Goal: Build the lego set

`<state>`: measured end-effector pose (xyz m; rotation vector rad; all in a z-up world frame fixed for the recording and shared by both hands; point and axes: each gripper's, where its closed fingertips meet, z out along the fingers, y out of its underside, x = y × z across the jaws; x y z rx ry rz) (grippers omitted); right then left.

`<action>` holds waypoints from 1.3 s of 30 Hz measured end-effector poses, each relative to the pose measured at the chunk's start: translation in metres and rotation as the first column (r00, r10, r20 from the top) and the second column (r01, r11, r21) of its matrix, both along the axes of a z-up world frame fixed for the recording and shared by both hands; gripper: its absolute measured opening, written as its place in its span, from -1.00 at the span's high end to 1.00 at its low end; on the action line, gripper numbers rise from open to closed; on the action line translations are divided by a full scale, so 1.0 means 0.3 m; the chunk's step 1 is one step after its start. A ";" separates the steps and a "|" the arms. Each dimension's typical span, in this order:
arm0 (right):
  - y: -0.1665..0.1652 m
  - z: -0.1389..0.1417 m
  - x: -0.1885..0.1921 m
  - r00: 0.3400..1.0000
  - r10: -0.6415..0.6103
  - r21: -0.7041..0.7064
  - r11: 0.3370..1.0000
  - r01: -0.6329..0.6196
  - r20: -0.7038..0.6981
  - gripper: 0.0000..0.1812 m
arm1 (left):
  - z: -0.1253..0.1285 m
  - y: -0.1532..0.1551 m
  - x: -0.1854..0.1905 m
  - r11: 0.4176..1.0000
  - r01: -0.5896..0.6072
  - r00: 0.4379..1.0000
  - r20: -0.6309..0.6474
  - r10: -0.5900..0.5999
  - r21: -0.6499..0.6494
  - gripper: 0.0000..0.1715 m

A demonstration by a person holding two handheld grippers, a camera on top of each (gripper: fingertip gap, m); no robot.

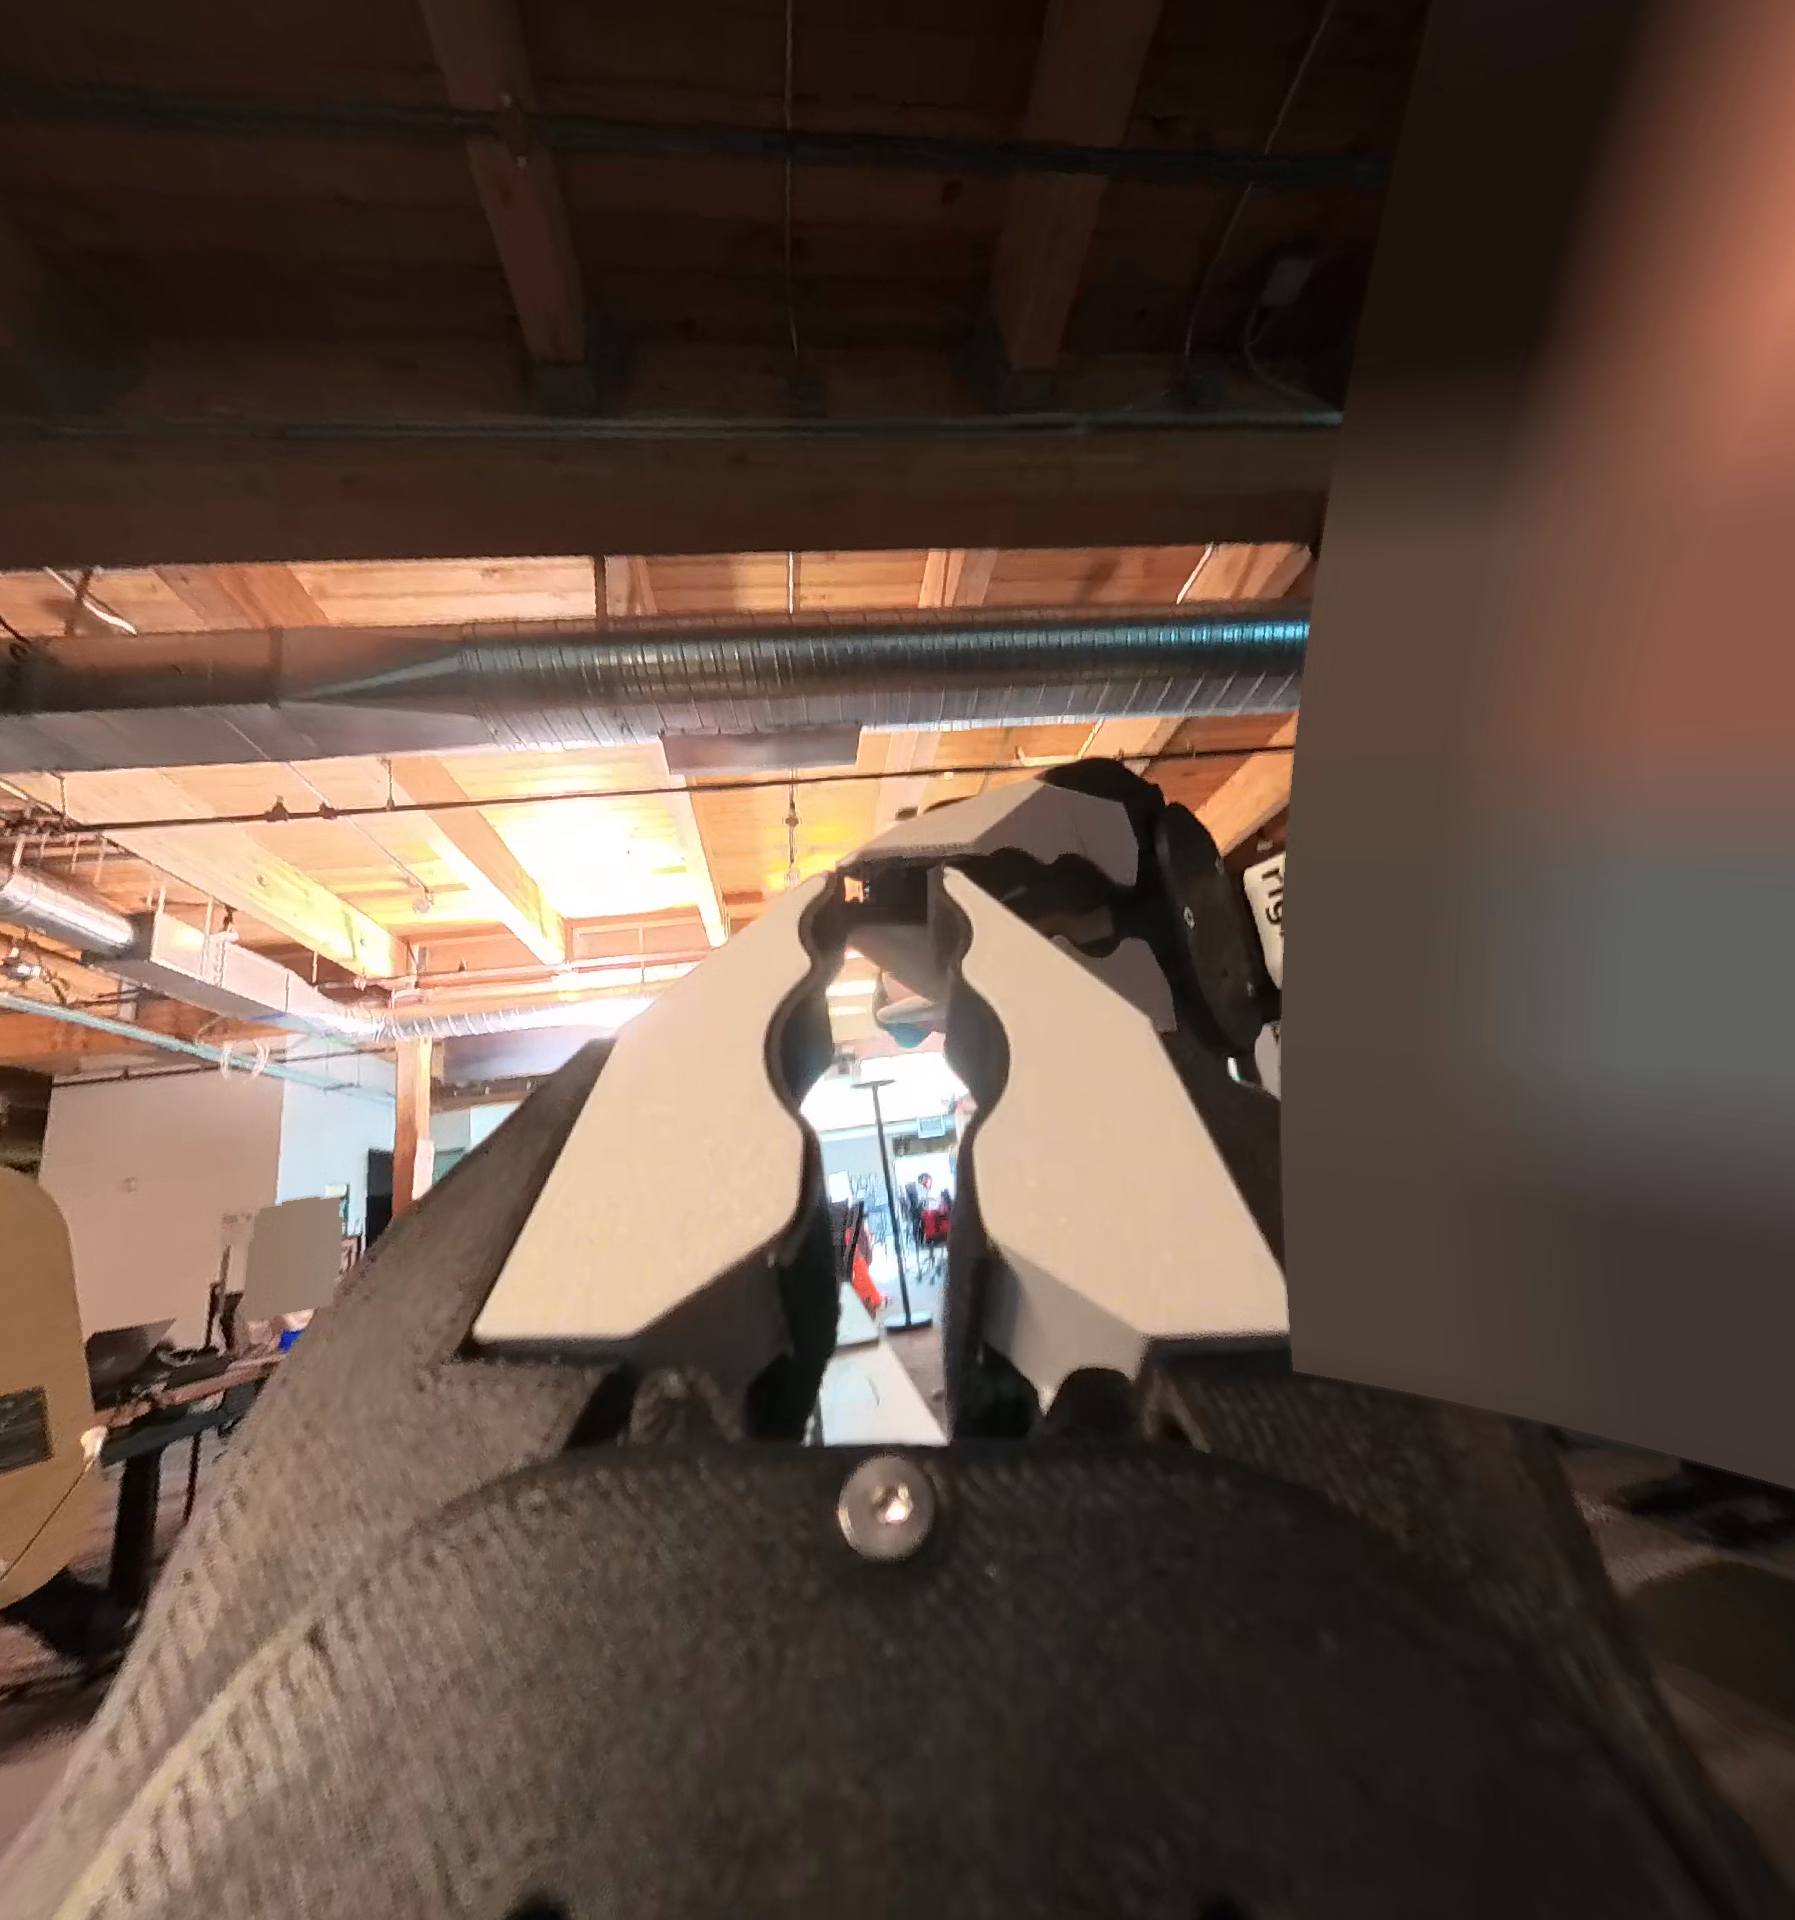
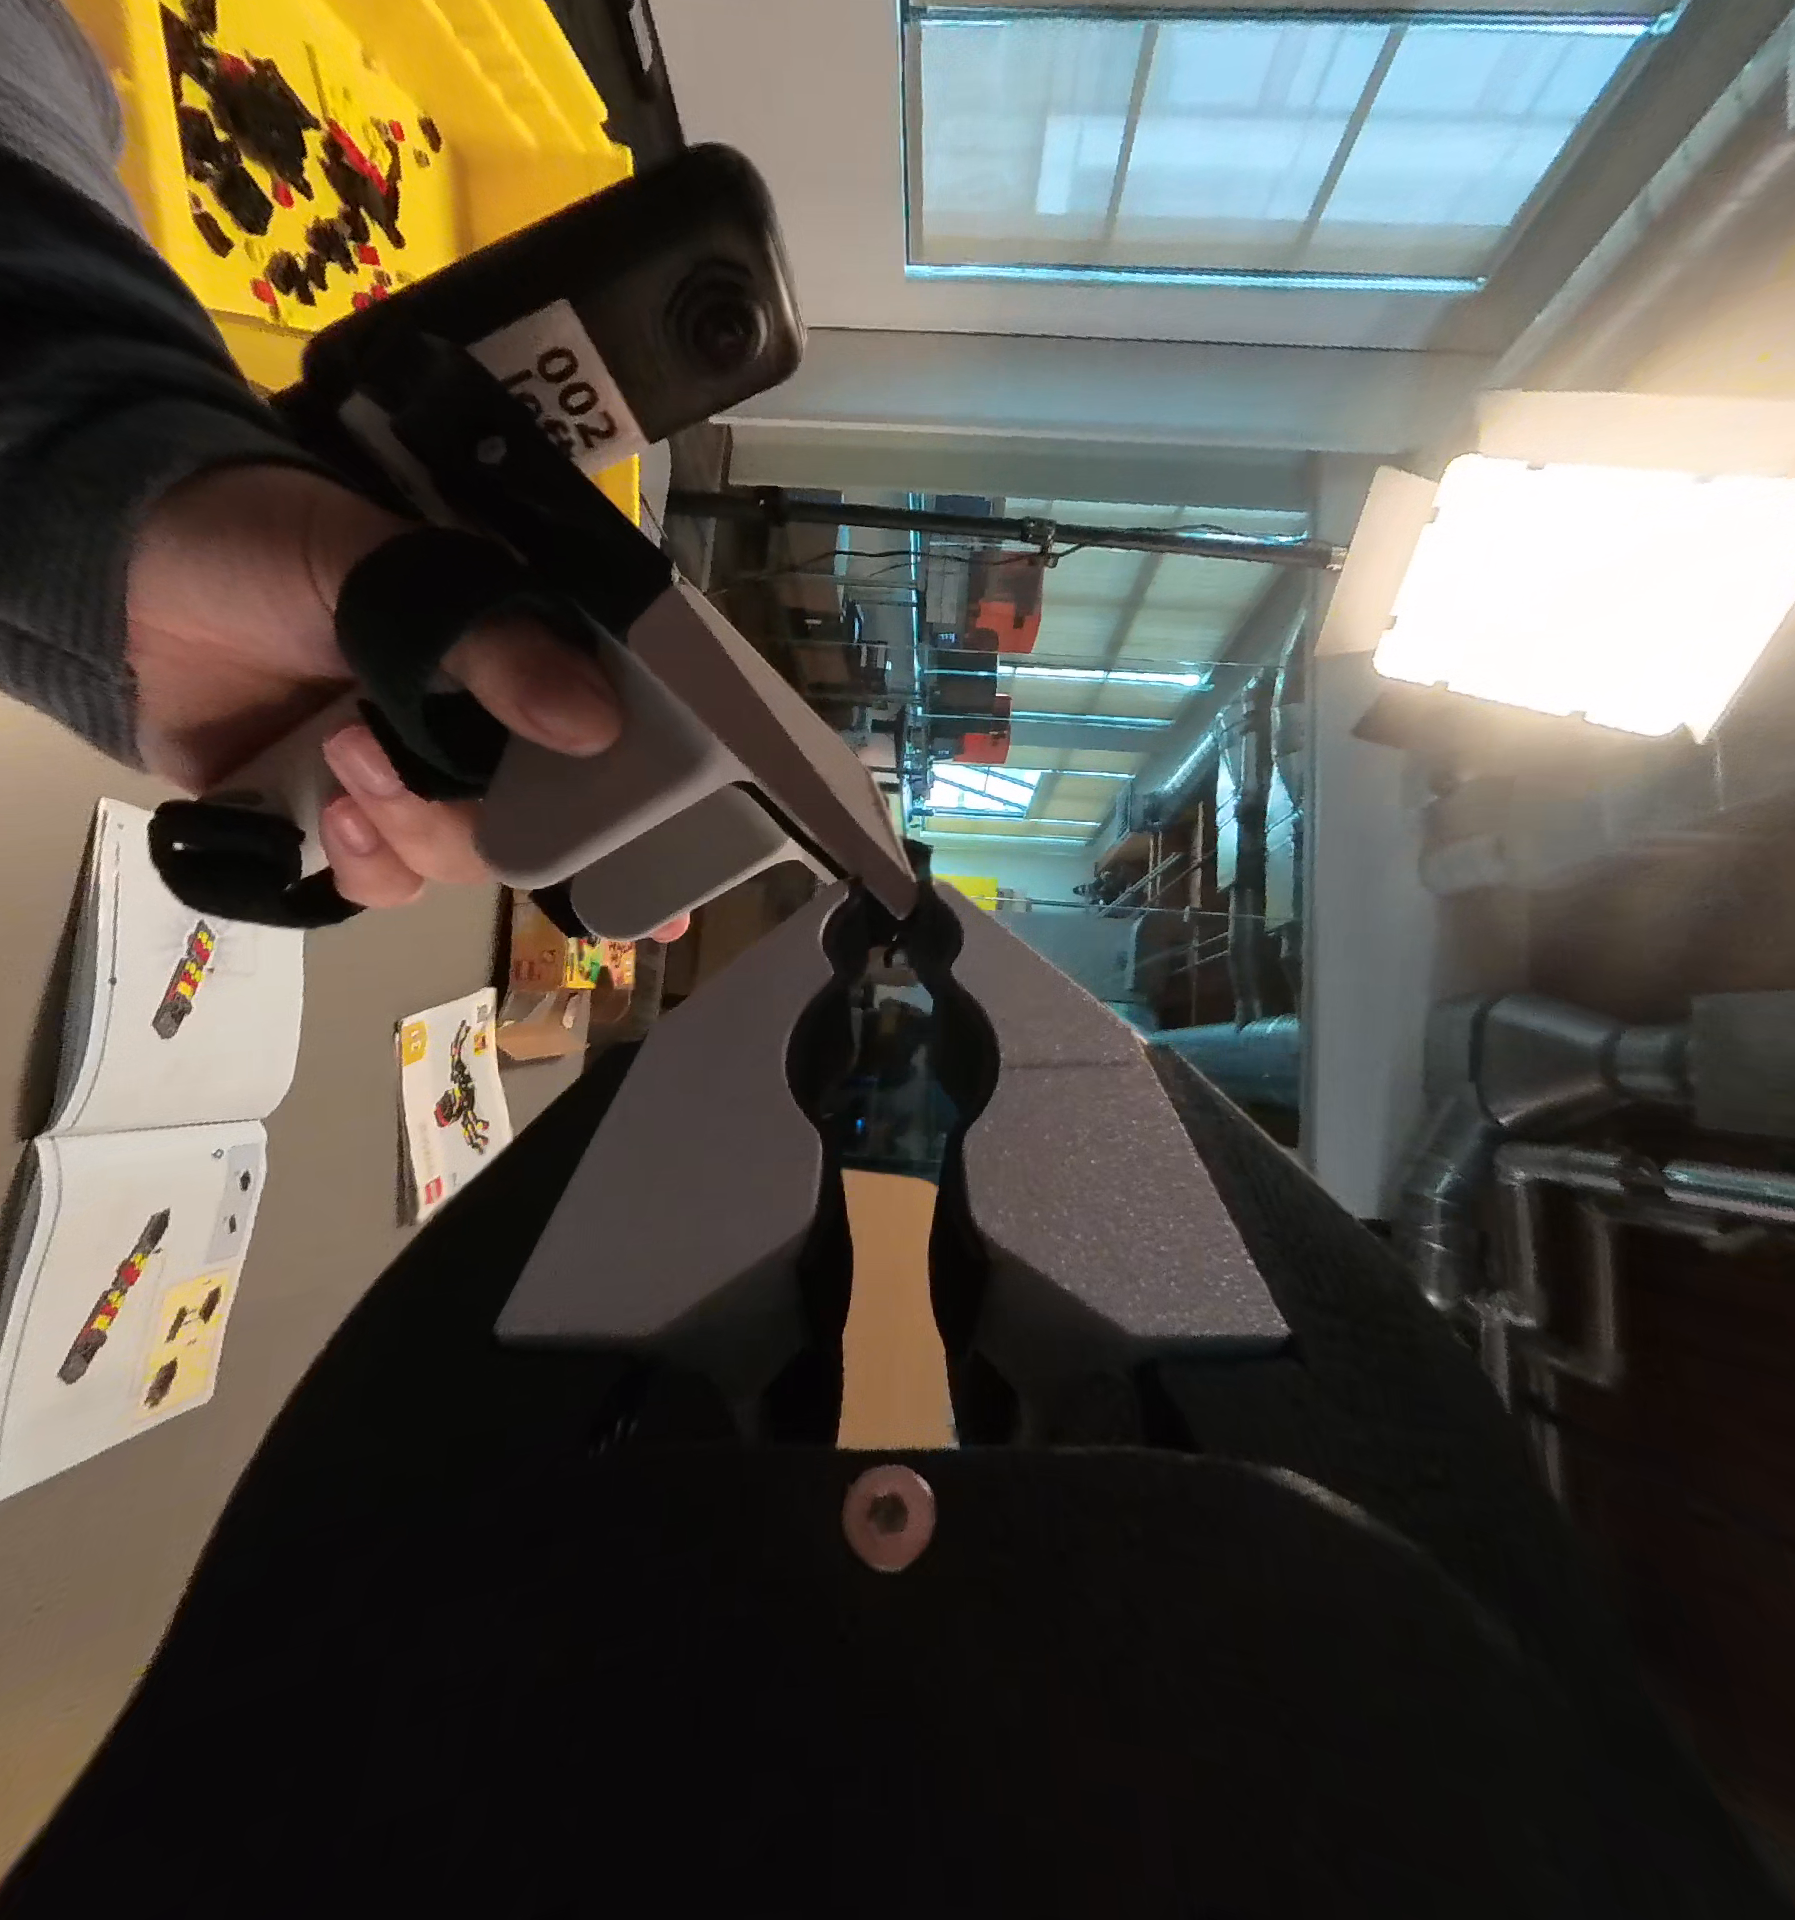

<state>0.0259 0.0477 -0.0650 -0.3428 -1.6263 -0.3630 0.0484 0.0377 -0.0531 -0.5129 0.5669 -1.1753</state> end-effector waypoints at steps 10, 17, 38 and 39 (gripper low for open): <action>0.040 -0.042 0.050 1.000 -0.024 -0.215 0.976 0.020 -0.013 0.94 | -0.040 0.022 0.021 0.888 -0.265 0.898 -0.239 0.369 0.377 0.60; 0.059 -0.057 0.099 0.998 -0.059 -0.316 0.947 0.063 0.022 0.94 | -0.109 0.023 0.040 0.760 -0.273 0.736 -0.381 0.560 0.590 0.73; 0.018 -0.044 0.093 0.998 -0.057 -0.127 0.990 0.057 0.004 0.94 | -0.097 0.049 0.071 0.985 0.107 0.812 -0.559 -0.164 -0.133 0.66; 0.018 -0.044 0.094 0.998 -0.056 -0.138 0.989 0.056 0.000 0.94 | -0.094 0.048 0.066 0.989 0.102 0.818 -0.556 -0.145 -0.108 0.68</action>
